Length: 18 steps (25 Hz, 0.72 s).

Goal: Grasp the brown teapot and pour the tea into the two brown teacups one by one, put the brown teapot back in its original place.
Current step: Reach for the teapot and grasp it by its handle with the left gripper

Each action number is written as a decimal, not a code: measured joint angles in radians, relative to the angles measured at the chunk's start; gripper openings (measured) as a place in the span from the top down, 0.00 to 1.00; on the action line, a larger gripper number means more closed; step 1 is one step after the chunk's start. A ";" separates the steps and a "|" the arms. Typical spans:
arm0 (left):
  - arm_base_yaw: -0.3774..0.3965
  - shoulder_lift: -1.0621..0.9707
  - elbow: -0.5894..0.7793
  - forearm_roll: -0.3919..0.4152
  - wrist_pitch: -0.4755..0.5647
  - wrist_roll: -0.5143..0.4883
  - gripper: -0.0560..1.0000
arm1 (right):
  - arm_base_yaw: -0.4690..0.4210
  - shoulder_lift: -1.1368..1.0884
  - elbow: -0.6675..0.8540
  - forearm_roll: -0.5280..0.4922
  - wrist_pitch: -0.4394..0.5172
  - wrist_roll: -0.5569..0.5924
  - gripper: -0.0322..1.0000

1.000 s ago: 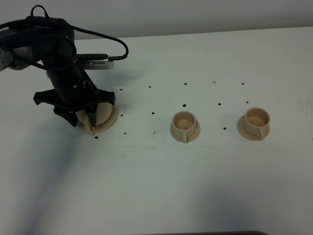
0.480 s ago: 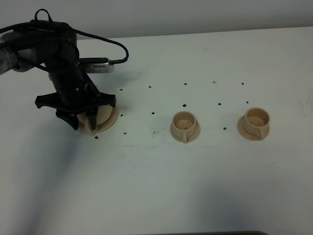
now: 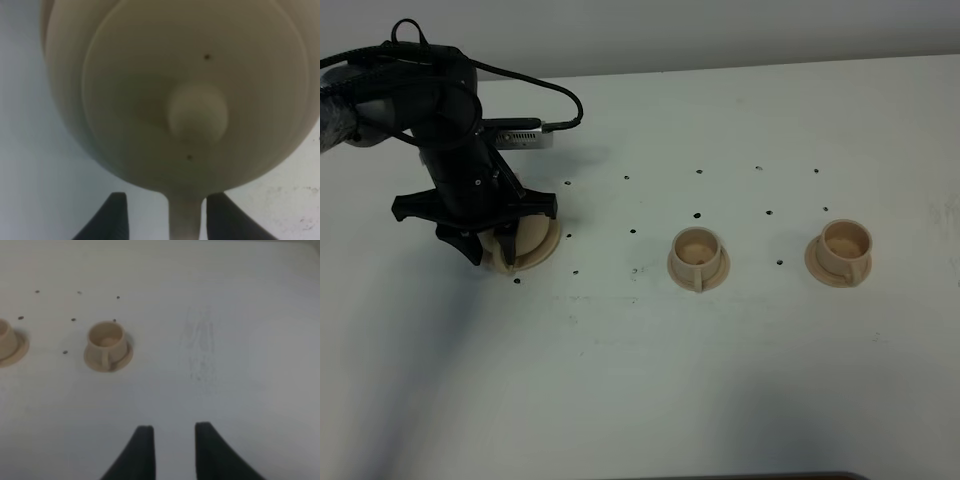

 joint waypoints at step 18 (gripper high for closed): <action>0.000 -0.002 0.000 -0.009 -0.033 -0.002 0.71 | 0.000 0.000 0.000 0.000 0.000 0.000 0.78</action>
